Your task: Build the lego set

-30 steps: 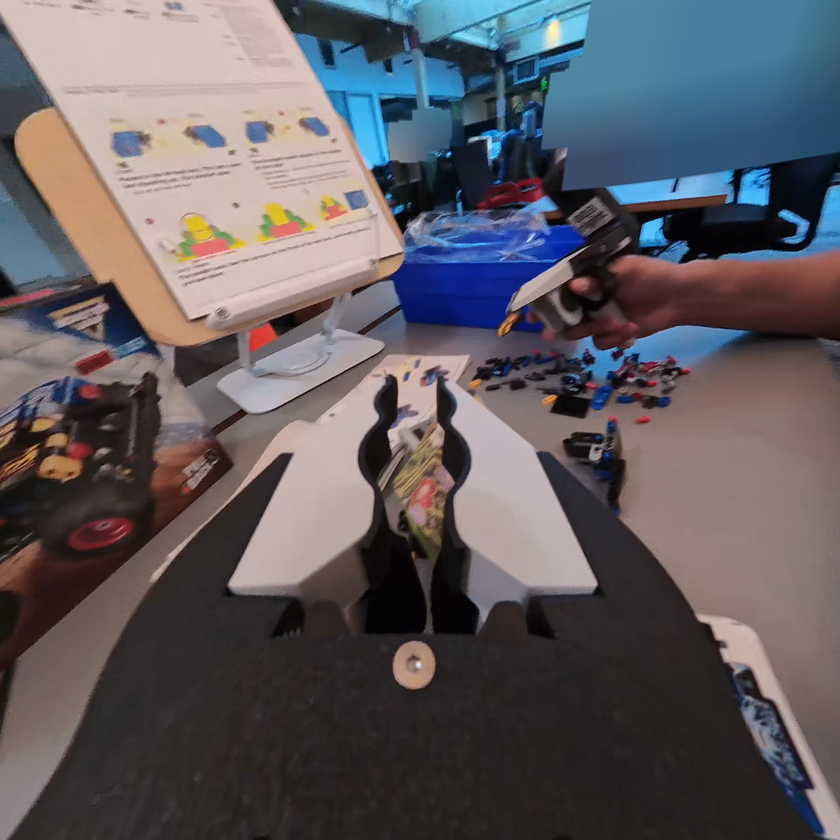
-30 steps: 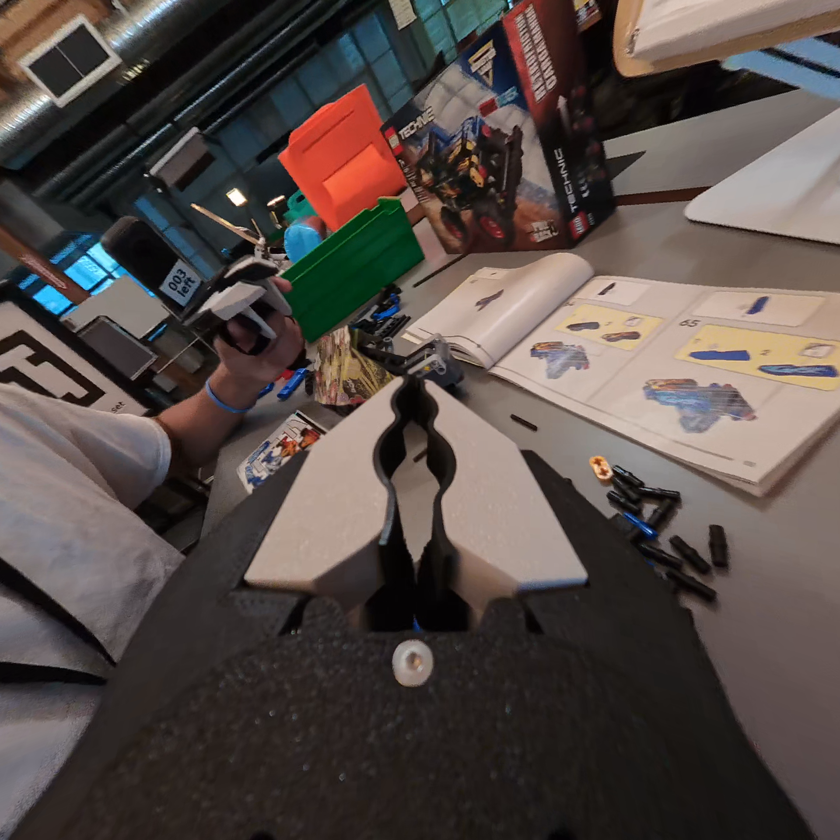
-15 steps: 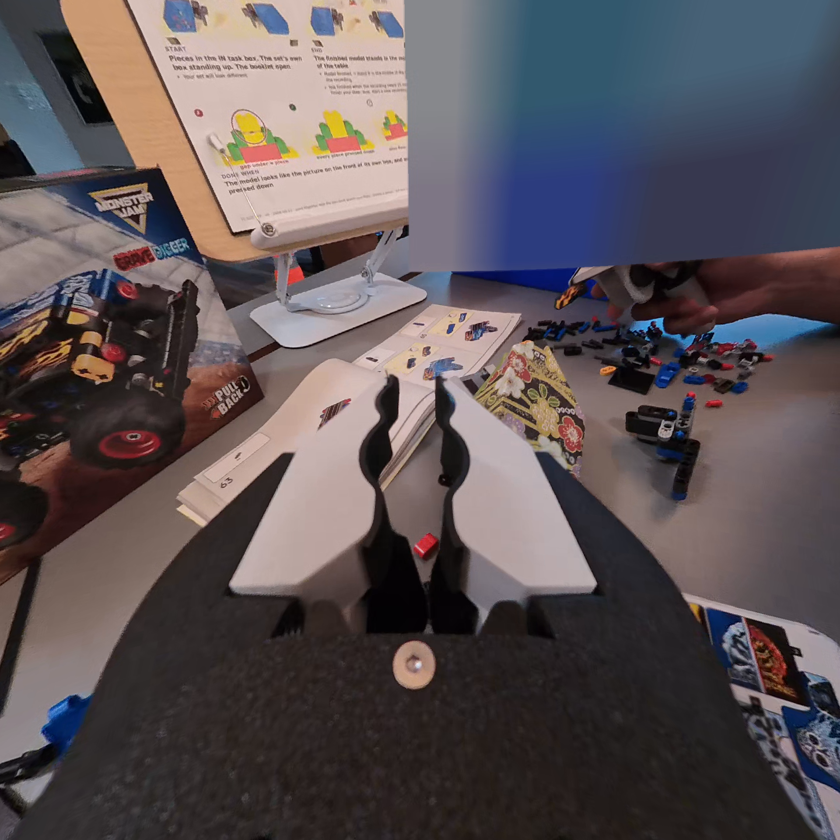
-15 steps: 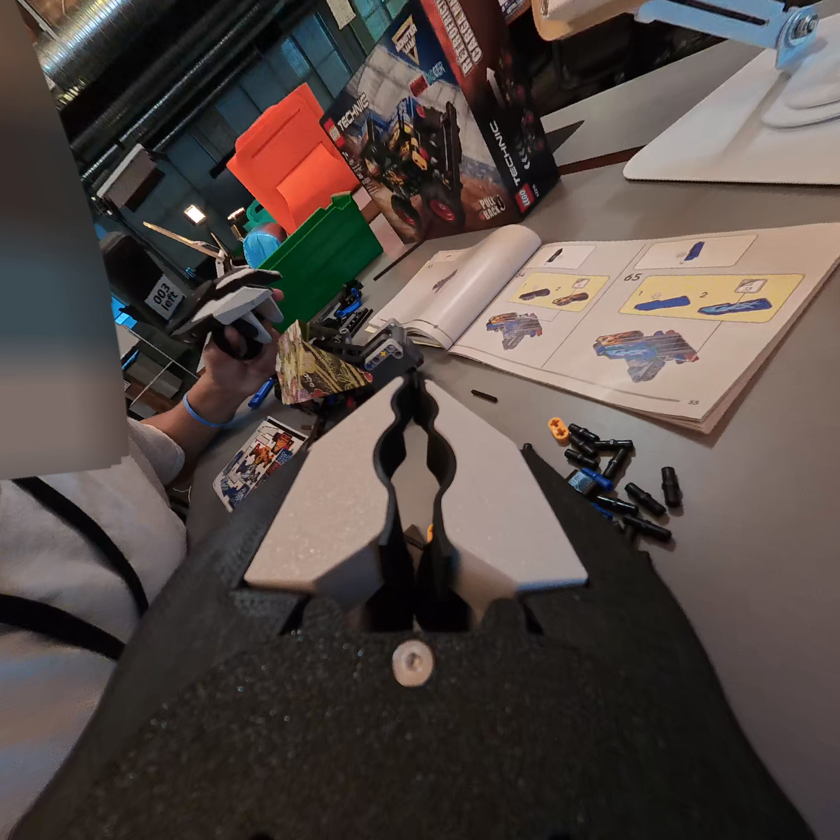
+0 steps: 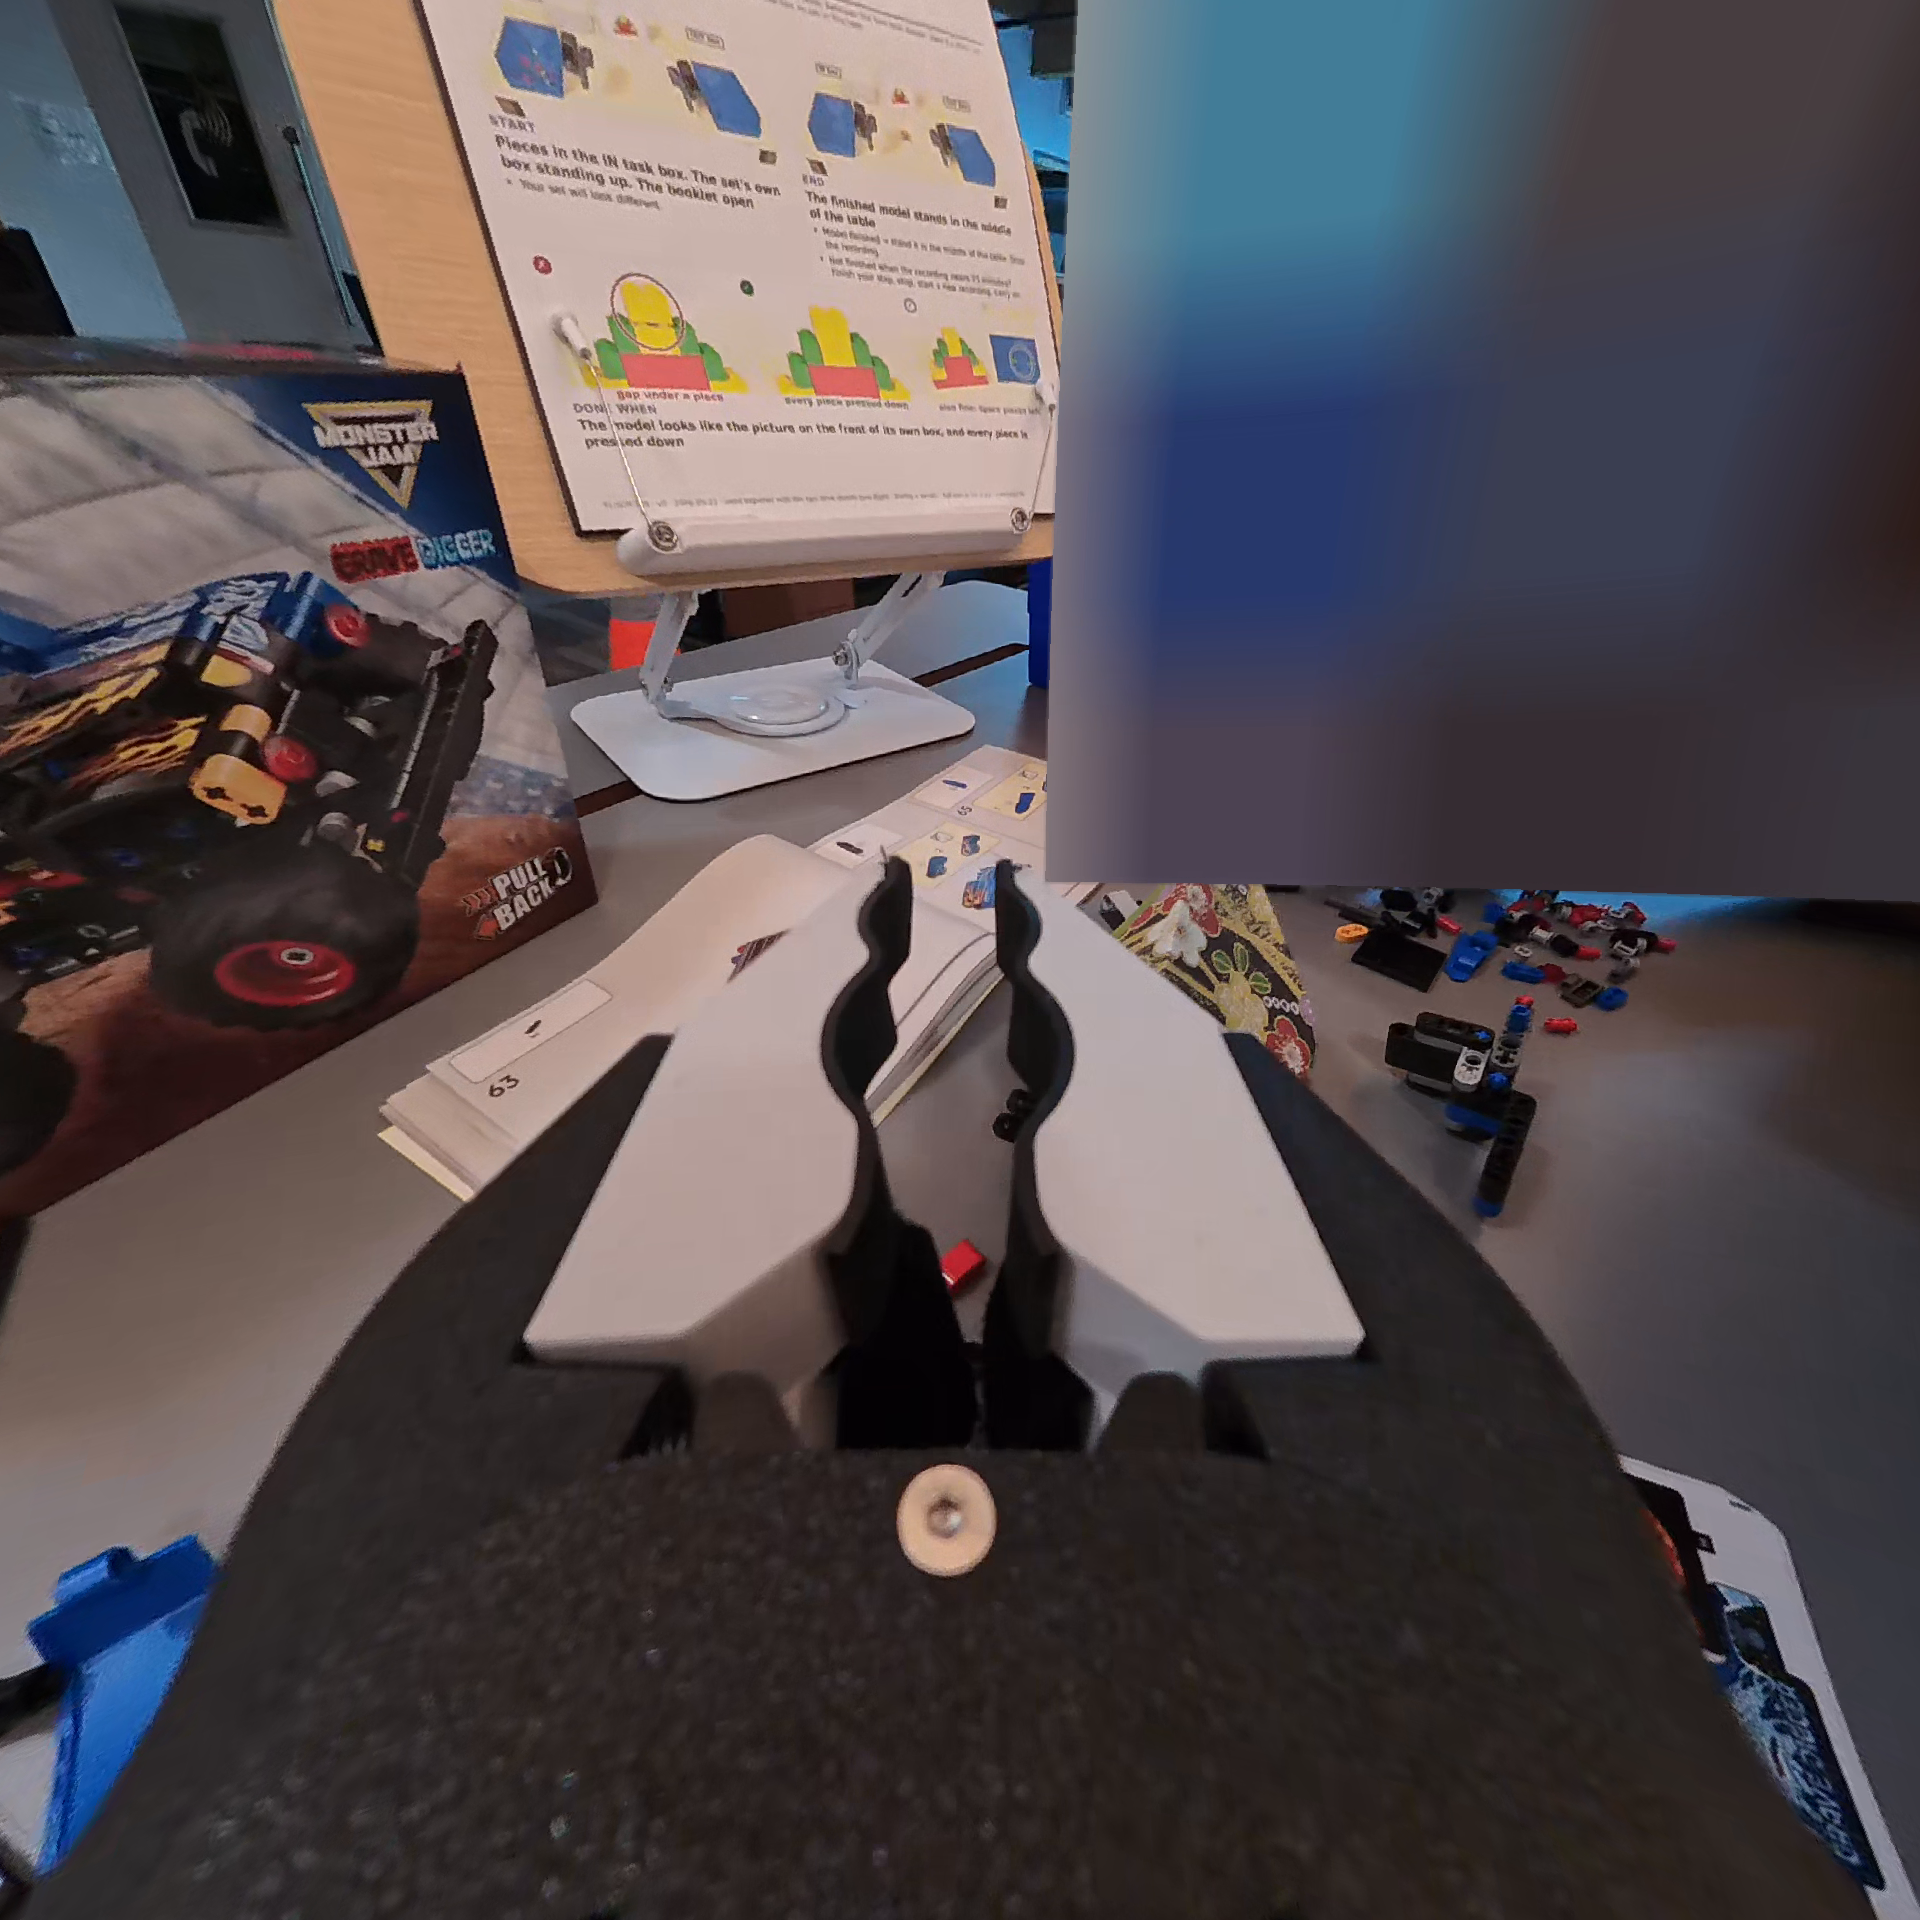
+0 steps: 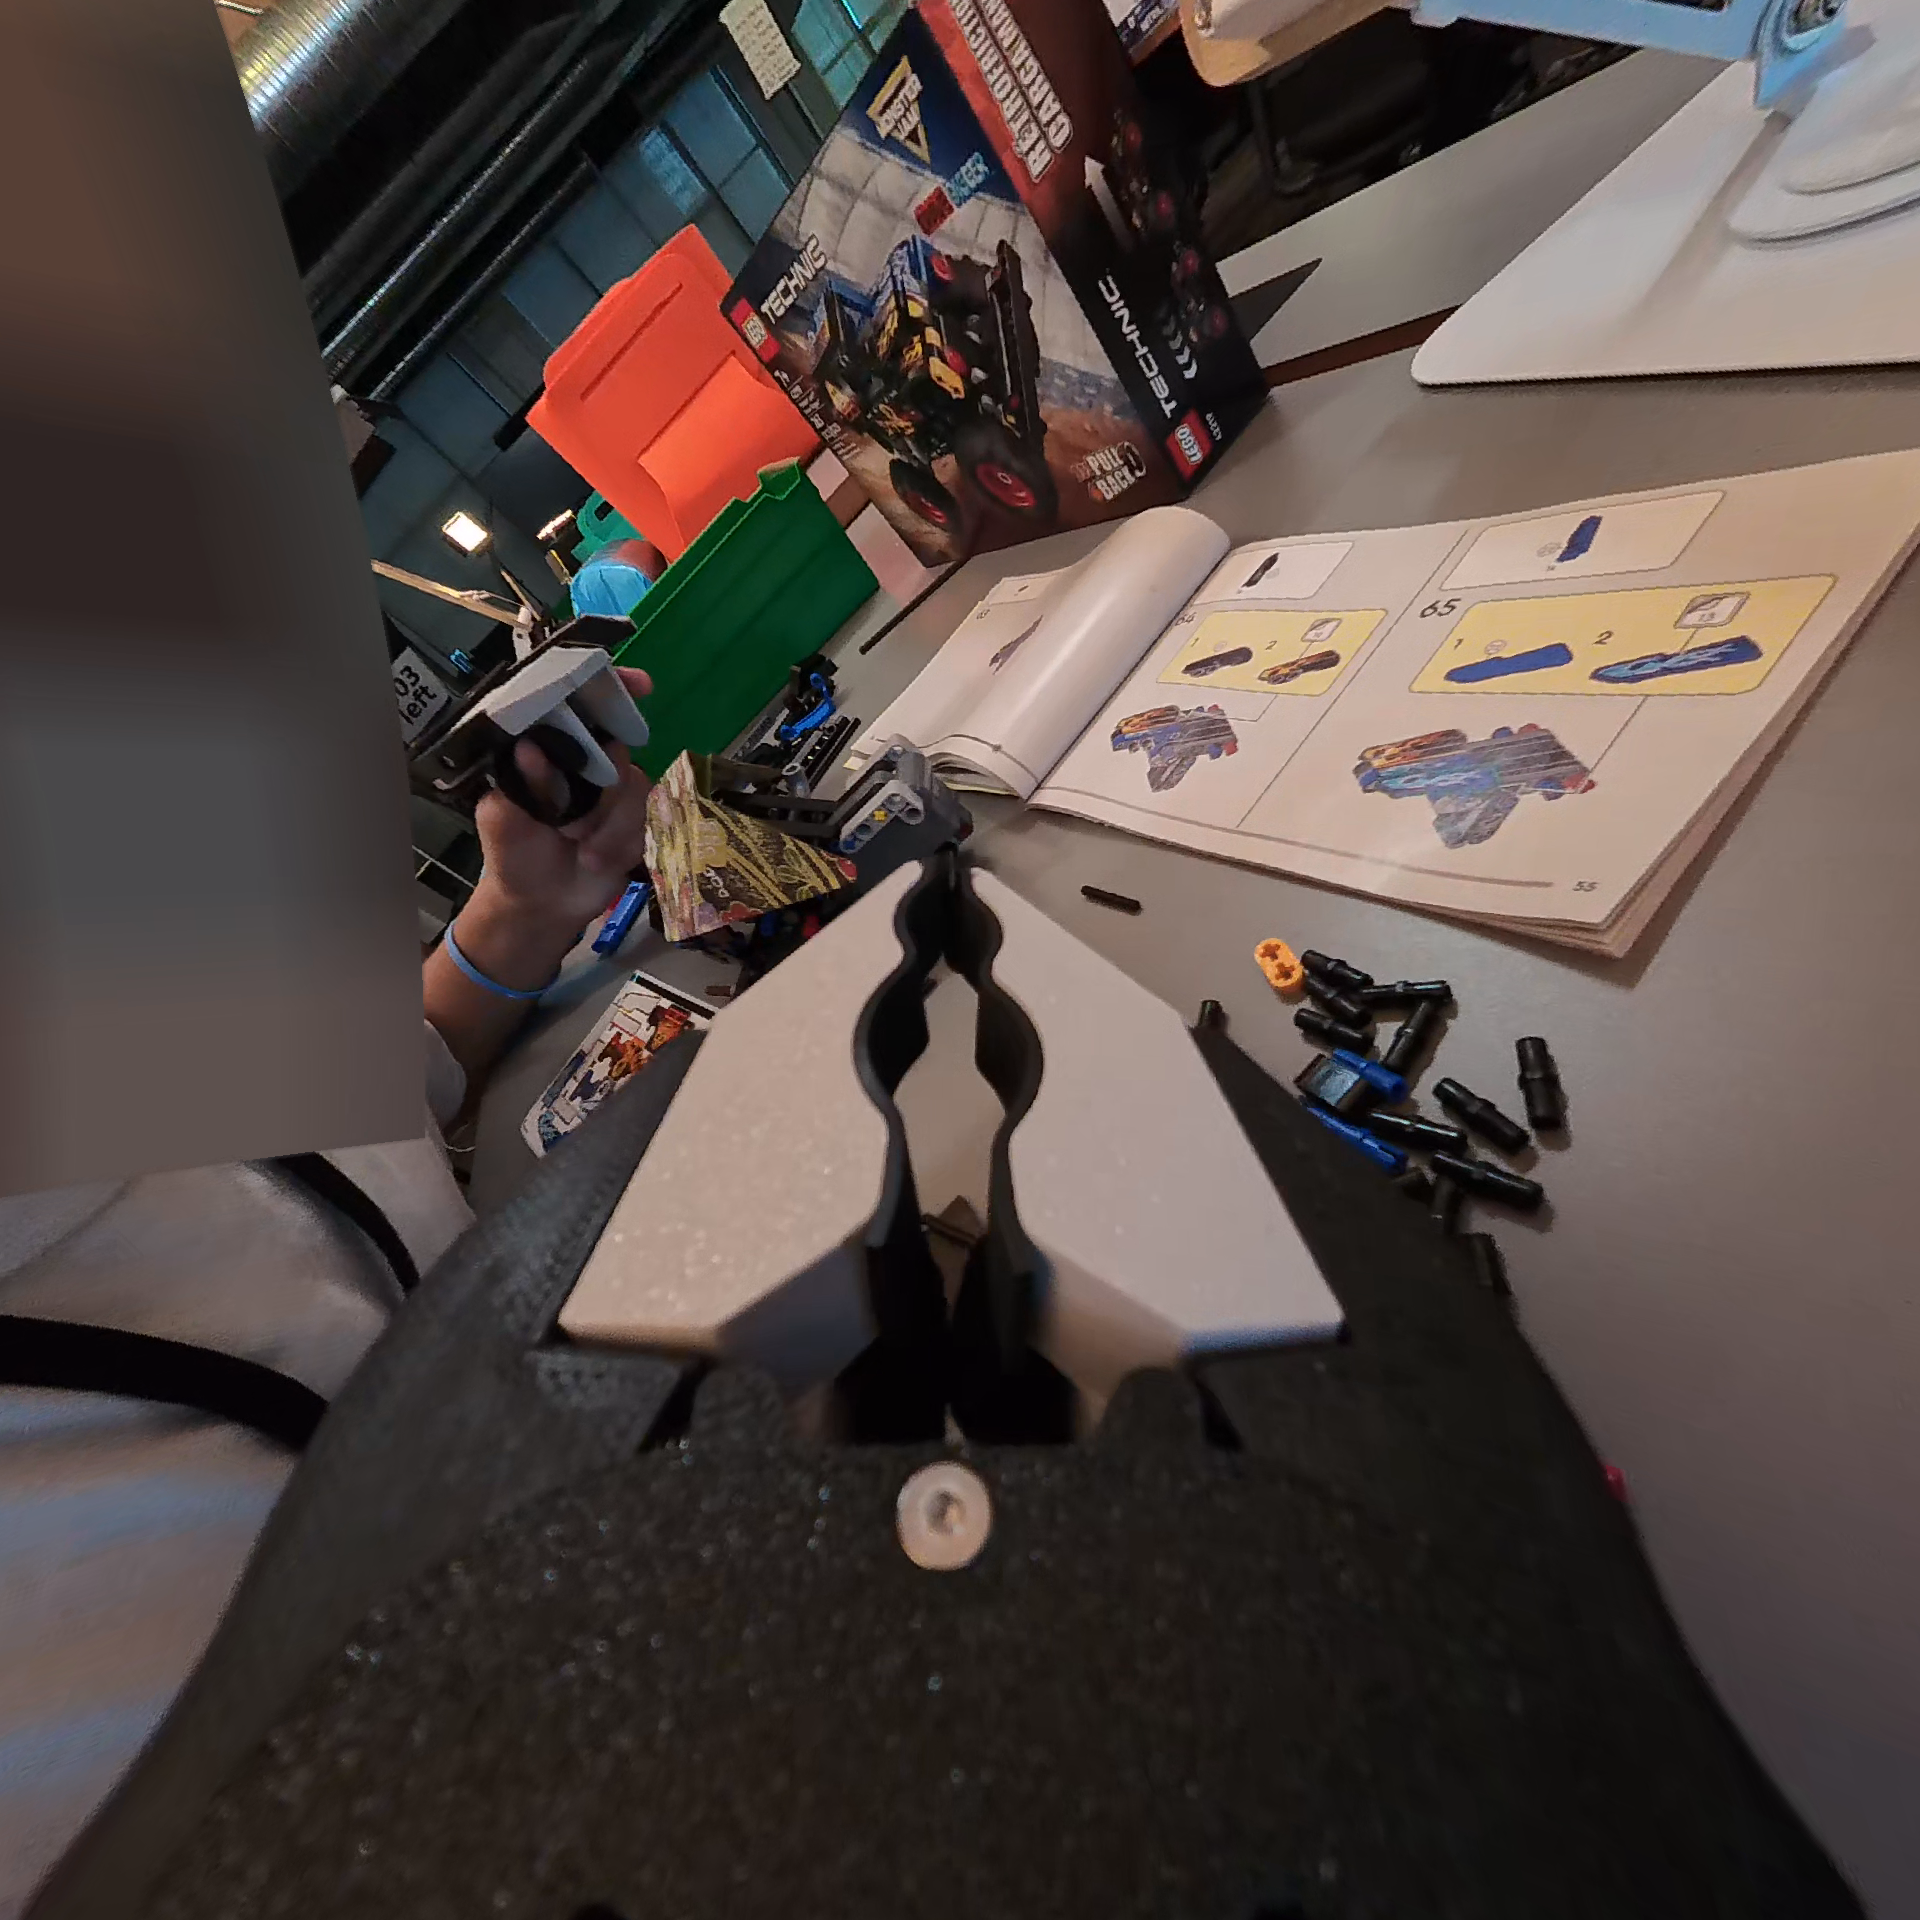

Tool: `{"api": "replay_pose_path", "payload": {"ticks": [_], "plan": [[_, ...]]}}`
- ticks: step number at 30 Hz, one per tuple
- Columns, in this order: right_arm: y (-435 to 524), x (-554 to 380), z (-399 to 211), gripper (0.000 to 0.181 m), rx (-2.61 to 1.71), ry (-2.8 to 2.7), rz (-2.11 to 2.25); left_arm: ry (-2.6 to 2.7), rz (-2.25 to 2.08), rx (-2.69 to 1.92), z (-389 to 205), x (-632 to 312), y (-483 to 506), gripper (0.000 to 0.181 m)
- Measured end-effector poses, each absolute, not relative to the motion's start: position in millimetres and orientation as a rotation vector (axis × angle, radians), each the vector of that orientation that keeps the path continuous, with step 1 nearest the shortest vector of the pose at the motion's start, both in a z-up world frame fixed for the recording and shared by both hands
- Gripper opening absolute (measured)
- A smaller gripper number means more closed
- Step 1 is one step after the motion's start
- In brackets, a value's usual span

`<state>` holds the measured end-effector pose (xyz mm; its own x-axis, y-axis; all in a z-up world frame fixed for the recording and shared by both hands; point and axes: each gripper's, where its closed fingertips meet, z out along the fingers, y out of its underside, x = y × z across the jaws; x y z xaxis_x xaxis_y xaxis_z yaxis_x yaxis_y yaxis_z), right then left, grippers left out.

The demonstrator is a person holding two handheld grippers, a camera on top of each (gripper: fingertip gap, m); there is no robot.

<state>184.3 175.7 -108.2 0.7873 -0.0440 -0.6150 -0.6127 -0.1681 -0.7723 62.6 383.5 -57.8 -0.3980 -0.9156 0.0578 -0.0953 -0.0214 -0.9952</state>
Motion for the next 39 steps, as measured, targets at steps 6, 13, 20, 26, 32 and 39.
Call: {"api": "replay_pose_path", "payload": {"ticks": [6, 13, 20, 26, 32, 39], "plan": [[176.1, 182.1, -105.8, 0.0, -1.684, 0.512, 0.536, 1.579, -1.452, -1.029, -54.5, 59.5, 377.0, 0.013], [176.4, 182.0, -105.0, 0.0, -1.661, 0.543, 0.588, 1.588, -1.454, -1.018, -54.2, 58.3, 373.0, 0.013], [175.5, 182.3, -99.0, 0.0, -1.609, 0.576, 0.654, 1.593, -1.464, -1.024, -55.6, 58.5, 371.9, 0.013], [176.2, 180.0, -100.4, 0.0, -1.631, 0.549, 0.625, 1.597, -1.444, -1.01, -55.7, 58.3, 371.1, 0.013], [177.7, 176.3, -101.0, 0.0, -1.66, 0.494, 0.577, 1.603, -1.446, -1.019, -58.6, 59.3, 371.6, 0.013], [178.7, 172.6, -103.8, 0.0, -1.683, 0.459, 0.563, 1.612, -1.441, -1.04, -64.0, 61.5, 373.3, 0.013]]}}
